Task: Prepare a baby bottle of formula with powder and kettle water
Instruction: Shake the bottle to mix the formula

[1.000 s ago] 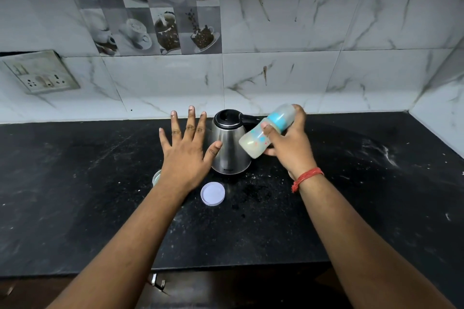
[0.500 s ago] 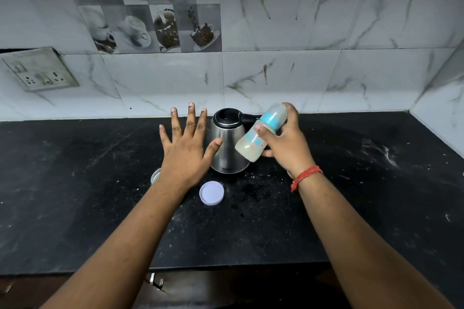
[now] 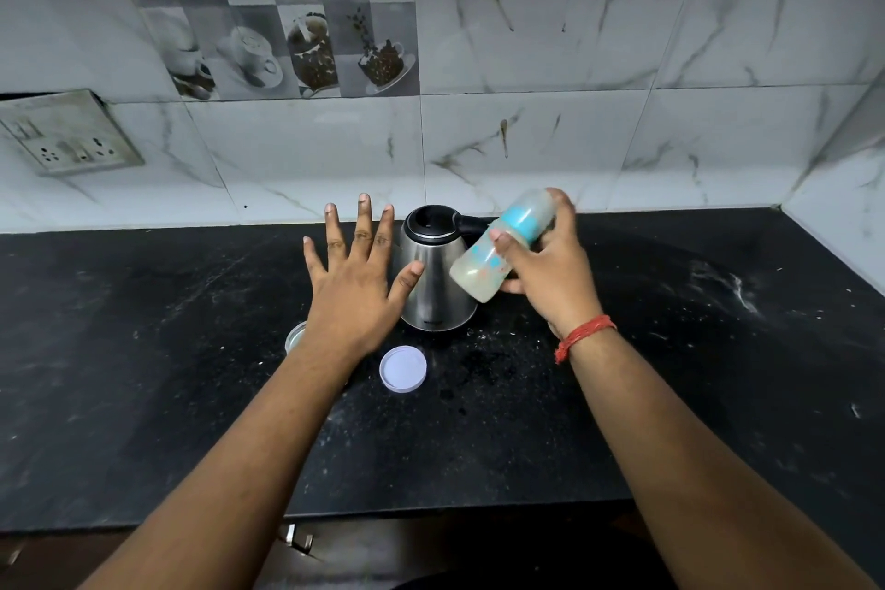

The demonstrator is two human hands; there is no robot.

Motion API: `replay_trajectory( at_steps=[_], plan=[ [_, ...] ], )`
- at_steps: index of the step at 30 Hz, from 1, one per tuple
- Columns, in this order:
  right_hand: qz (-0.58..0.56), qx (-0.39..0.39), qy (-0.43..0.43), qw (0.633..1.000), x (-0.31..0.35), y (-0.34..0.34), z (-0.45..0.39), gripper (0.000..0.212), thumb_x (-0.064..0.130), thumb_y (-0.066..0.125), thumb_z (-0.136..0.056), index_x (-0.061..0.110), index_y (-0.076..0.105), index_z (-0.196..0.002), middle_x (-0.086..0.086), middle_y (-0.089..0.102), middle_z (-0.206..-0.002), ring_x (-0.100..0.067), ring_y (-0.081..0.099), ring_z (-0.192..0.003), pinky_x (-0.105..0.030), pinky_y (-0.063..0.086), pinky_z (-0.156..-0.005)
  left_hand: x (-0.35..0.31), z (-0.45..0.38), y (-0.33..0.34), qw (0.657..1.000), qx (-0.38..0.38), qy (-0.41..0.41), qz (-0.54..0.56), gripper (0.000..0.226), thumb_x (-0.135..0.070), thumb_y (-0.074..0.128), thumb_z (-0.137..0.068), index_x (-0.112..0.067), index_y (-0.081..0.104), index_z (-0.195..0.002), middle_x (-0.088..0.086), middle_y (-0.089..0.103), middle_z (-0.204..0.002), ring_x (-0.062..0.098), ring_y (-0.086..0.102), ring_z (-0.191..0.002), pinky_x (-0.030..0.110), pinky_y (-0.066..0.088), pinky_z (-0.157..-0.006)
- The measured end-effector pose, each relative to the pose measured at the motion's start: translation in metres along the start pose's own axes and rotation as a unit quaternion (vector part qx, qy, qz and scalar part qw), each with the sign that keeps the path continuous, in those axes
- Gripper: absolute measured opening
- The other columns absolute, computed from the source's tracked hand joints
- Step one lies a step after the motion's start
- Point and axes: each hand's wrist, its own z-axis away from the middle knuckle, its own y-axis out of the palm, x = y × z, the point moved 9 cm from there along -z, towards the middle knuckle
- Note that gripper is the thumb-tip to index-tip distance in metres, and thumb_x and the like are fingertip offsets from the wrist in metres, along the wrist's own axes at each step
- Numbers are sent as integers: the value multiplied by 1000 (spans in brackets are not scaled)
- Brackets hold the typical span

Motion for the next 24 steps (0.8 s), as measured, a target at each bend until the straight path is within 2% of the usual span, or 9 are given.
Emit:
replay_trajectory(
  at_steps=[1,5,8,9,12,16,20,23,24],
  plan=[
    [3,-1,2,1000,0,1,0,79,26,77,-90,38,27,-150,-4,59,-127,-23,71,-104,-44,65,-68,1,-1,0,1000,0,-1,2,94,-84,-14,-83,-34,-10,-163,-6,-24,-170,31,-30,-154,67,-6,-123],
    [-85,-118,-20,989,6,-22,-3,80,28,75,-91,35,24,-152,-1,61,-122,-17,72,-100,-40,65,-65,1,-2,-1,1000,-3,-2,3,91,-82,-10,-86,-34,-9,-163,-5,-22,-170,31,-29,-155,66,-7,-123],
    [-13,10,8,1000,3,4,-9,80,24,78,-89,39,28,-149,-6,59,-130,-21,71,-103,-49,65,-67,1,-4,0,1000,-3,-1,-3,89,-81,-8,-87,-34,-9,-163,-5,-23,-170,31,-29,-154,66,-7,-123],
    [-8,11,9,1000,3,5,-9,79,26,79,-88,41,30,-148,-6,59,-129,-22,71,-103,-50,65,-68,1,-4,0,1000,-4,0,-3,90,-82,-10,-87,-34,-9,-163,-5,-22,-170,31,-29,-154,66,-7,-123],
    [-79,-88,-20,993,7,-16,-10,78,28,77,-90,39,27,-149,-4,61,-125,-21,73,-102,-45,65,-67,0,-5,2,1000,-3,2,-4,90,-82,-11,-86,-34,-10,-162,-6,-23,-170,31,-29,-154,66,-7,-123],
    [-7,15,-3,1000,6,4,-13,79,25,78,-89,40,29,-148,-8,59,-129,-22,72,-102,-41,65,-65,0,-7,2,1000,-6,4,-4,90,-83,-12,-85,-36,-11,-162,-6,-24,-170,30,-31,-154,66,-8,-123],
    [-68,-102,-36,992,12,-21,-14,78,28,75,-91,36,25,-150,-2,61,-121,-17,72,-100,-37,65,-65,2,-10,3,1000,-5,-1,0,93,-84,-15,-83,-35,-10,-162,-6,-24,-170,30,-30,-154,66,-8,-123],
    [-12,3,-6,1000,6,1,-18,79,25,78,-89,43,28,-147,-6,61,-126,-23,72,-102,-46,65,-67,-1,-11,5,1000,0,6,-7,93,-84,-15,-83,-35,-11,-162,-7,-25,-169,30,-31,-154,66,-8,-123],
    [-5,6,-2,1000,4,1,-18,78,27,79,-88,43,30,-146,-5,61,-125,-23,72,-102,-47,65,-67,-2,-12,5,1000,0,7,-8,93,-84,-15,-83,-35,-11,-162,-7,-25,-169,30,-31,-154,66,-8,-123]
  ],
)
